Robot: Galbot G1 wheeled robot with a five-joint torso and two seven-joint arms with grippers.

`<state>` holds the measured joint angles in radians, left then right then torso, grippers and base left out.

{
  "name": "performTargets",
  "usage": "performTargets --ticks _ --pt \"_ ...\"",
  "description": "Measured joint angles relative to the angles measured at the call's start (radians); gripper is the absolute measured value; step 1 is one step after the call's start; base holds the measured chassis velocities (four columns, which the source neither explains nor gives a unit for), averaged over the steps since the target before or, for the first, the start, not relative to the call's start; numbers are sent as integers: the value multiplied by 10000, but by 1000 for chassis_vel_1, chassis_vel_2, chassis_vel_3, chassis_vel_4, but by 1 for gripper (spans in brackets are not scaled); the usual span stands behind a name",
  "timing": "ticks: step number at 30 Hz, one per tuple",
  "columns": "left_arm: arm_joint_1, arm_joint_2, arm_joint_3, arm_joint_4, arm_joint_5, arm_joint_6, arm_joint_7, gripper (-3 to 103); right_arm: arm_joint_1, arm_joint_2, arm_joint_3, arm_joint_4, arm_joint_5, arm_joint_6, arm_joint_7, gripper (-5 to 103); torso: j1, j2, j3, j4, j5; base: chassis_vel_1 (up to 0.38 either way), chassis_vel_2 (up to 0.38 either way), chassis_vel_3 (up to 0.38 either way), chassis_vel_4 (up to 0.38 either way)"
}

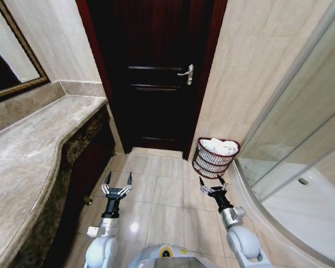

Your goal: Discard the used towel into the hamper.

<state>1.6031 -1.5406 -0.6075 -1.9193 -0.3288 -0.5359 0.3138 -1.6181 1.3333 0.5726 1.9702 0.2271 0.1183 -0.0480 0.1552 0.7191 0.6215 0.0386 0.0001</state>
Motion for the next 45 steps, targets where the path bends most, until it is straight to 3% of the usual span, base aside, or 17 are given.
performTargets --ticks 20,45 --pt "-321 19 148 263 -100 -140 45 100 -208 229 232 -197 -7 409 18 100 0 1 0 -1 -7 103 -149 -154 106" --pt "-721 36 265 243 106 356 119 100 -129 516 1108 -162 -54 751 248 100 2 0 1 0 -2 9 -11 -8 11"
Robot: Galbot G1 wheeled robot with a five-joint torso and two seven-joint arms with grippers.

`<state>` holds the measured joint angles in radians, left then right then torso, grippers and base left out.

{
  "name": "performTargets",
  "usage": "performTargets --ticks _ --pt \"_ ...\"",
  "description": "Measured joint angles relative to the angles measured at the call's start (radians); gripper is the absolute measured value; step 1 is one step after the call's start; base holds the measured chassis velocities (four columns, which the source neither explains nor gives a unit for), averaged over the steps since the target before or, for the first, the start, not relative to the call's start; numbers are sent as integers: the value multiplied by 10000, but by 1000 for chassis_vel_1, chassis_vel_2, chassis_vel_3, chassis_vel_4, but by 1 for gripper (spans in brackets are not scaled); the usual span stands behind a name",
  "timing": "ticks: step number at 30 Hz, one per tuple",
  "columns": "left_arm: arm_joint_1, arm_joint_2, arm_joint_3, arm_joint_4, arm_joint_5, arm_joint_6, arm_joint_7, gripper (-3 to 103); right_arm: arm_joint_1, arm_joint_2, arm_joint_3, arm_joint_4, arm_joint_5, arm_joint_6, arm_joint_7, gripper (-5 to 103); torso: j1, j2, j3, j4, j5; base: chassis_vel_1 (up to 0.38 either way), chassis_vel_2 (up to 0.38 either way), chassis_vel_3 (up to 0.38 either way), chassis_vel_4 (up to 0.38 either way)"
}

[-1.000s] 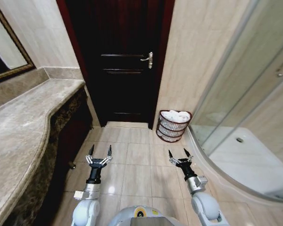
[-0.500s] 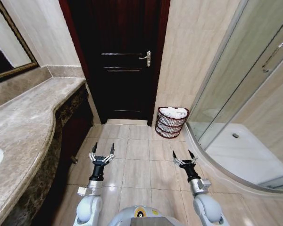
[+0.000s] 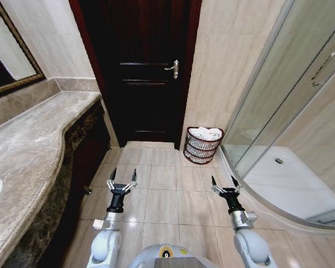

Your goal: Discard the used towel into the hamper.

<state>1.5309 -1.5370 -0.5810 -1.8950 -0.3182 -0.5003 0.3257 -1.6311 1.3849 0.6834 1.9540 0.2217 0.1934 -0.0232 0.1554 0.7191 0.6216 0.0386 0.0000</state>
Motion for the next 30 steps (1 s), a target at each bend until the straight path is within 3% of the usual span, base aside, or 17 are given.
performTargets --ticks 30 --pt "103 -66 -19 -105 245 -10 62 100 -282 194 205 45 56 170 -126 100 0 0 -1 1 1 -6 7 6 -10"
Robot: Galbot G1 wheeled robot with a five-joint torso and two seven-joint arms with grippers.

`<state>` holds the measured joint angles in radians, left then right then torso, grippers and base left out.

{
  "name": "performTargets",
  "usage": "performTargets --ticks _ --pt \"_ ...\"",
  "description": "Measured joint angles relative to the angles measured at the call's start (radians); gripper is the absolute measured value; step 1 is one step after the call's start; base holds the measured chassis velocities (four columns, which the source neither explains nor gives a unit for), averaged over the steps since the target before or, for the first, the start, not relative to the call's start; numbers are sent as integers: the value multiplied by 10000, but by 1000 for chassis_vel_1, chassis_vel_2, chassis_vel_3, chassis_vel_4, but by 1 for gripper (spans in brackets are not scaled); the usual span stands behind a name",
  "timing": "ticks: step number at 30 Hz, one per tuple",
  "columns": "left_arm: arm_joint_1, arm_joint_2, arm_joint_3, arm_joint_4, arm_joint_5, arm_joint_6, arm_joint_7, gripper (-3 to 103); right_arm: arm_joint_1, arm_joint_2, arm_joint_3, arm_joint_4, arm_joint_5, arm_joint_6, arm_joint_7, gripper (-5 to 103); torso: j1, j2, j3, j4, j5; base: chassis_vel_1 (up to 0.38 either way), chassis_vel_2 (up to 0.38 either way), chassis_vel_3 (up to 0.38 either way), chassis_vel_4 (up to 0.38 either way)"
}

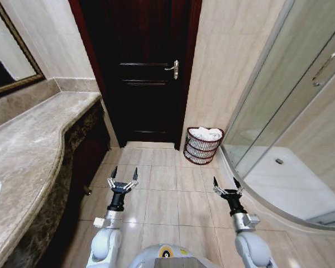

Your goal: Discard the used towel into the hamper.

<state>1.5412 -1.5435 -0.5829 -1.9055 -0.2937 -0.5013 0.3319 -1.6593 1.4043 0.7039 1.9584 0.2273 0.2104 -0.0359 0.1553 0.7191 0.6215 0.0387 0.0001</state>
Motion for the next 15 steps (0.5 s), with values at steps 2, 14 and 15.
performTargets --ticks 2,14,15 --pt "35 -5 -12 -21 74 -2 11 100 -24 4 2 15 -27 11 11 100 0 0 1 0 1 -72 82 62 -85" --pt "4 -20 -26 30 45 -168 72 100 -11 105 17 -6 -155 170 112 100 -1 0 -1 -2 0 -29 0 1 -37" --pt "-1 11 -39 39 -56 -184 110 100 18 127 18 -36 -155 203 124 100 -2 0 -1 -3 -1 -2 -35 -51 -18"
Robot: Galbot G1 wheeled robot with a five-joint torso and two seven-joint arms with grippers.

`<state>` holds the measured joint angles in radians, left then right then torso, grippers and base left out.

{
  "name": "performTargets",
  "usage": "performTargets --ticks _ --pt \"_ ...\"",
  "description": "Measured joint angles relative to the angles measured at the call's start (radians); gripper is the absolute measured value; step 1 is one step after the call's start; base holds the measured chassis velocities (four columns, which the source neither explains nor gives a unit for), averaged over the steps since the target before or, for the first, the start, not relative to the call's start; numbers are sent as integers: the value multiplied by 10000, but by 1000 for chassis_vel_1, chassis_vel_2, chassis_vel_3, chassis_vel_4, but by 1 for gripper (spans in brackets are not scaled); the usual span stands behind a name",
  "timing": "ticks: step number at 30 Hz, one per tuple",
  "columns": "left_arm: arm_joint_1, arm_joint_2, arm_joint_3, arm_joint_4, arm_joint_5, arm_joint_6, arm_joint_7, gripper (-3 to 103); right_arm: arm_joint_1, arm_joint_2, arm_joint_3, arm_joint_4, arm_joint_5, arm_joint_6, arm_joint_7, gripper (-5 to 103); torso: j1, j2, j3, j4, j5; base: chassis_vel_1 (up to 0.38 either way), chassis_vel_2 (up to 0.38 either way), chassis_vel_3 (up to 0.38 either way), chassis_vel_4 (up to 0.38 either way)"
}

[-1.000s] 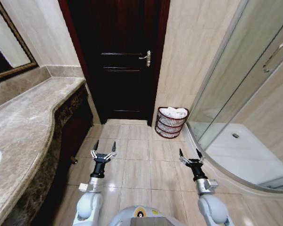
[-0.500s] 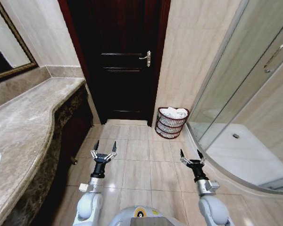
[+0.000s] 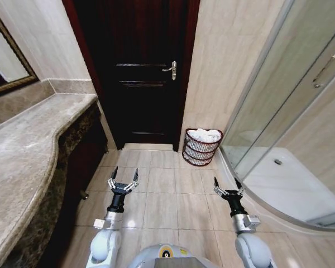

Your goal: Discard the used towel into the hamper.

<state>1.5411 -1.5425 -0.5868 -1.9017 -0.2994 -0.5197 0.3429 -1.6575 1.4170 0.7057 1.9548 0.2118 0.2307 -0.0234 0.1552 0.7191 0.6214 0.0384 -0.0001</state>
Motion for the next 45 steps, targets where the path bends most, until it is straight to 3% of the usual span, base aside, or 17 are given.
performTargets --ticks 6,11,14,19,23,29,33,35,38,41,45 --pt "-94 30 -101 -93 -691 83 302 100 44 82 70 -9 -151 170 -41 100 1 -1 1 2 1 0 0 0 0" --pt "-45 139 -303 -151 -471 226 263 100 -86 -92 171 107 6 166 -333 100 21 43 23 1 -4 0 0 0 0" --pt "0 514 -538 -201 -419 370 117 100 -125 -260 350 98 186 177 -537 100 44 89 44 3 2 0 0 0 0" --pt "92 1245 -1062 -794 -901 1167 -510 100 -450 -637 732 246 713 143 -714 100 103 211 109 1 0 0 0 0 0" --pt "275 1420 -1136 -1300 -1022 1727 -983 100 -644 -701 905 525 880 78 -816 100 149 308 158 3 1 0 0 0 0" --pt "455 1440 -1139 -1495 -586 1847 -1061 100 -815 -632 907 910 1064 -114 -894 100 238 486 248 1 -1 0 0 0 0" --pt "781 1474 -1088 -1866 -213 2347 -1500 100 -795 -499 946 1321 1155 -462 -917 100 328 680 352 3 0 0 0 0 0" --pt "978 1548 -1076 -2285 -109 2843 -1828 100 -785 -395 1070 1917 1280 -1258 -774 100 390 821 429 3 2 0 0 0 0" --pt "1053 1610 -1077 -2695 -7 3348 -2124 100 -801 -345 1115 2435 1450 -1885 -598 100 453 942 485 3 -1 0 0 0 0" --pt "1090 1659 -1067 -3095 -3 3845 -2368 100 -788 -328 1170 2677 1397 -2130 -532 100 523 1087 564 2 -1 0 0 0 0" --pt "1130 1629 -1039 -3383 45 4072 -2426 100 -820 -334 1253 2697 1259 -2124 -526 100 614 1288 675 2 0 0 0 0 0"
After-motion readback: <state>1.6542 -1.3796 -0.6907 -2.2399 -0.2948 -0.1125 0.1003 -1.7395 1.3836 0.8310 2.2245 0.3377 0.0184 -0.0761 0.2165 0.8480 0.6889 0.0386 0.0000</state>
